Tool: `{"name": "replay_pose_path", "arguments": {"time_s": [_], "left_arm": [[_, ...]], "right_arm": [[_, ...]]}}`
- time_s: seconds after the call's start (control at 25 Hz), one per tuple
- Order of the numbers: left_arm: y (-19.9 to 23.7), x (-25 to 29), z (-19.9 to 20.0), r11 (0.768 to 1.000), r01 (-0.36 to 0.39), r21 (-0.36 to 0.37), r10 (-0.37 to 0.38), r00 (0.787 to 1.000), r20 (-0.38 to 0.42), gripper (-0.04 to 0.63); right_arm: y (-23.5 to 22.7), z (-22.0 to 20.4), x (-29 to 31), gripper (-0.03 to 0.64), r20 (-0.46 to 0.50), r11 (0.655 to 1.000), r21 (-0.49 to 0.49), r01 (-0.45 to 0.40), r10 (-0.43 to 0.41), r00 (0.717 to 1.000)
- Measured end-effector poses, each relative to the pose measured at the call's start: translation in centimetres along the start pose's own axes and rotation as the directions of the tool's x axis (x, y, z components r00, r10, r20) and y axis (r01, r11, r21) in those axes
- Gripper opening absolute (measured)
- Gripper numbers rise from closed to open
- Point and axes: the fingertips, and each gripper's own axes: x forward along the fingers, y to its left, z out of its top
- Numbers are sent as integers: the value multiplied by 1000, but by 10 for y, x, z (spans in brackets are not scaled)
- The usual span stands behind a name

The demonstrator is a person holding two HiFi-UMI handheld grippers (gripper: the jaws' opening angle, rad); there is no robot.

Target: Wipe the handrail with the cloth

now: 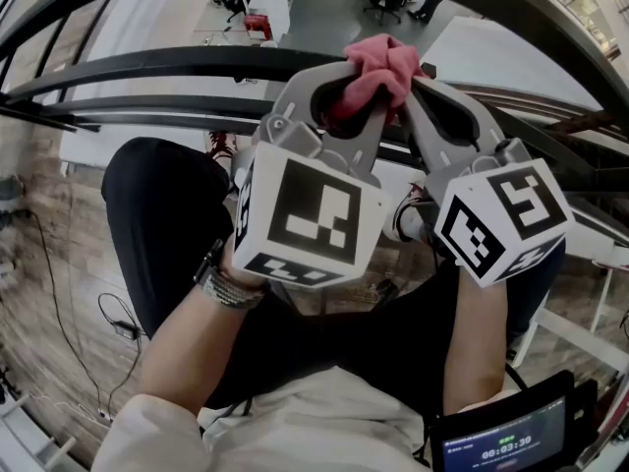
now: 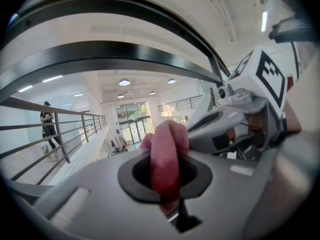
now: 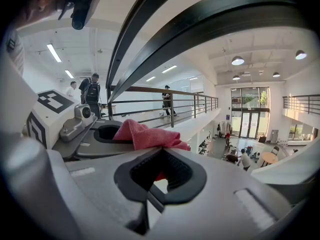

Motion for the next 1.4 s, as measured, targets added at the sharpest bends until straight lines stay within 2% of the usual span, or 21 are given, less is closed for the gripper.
{"name": "replay_pose_path", "arguments": {"time_s": [1.4], "left_arm": [[-21, 16, 11, 999, 34, 24, -35, 999, 15, 31]], "right_arm": [[-22, -5, -18, 2, 18, 999, 32, 38, -39, 999]]}}
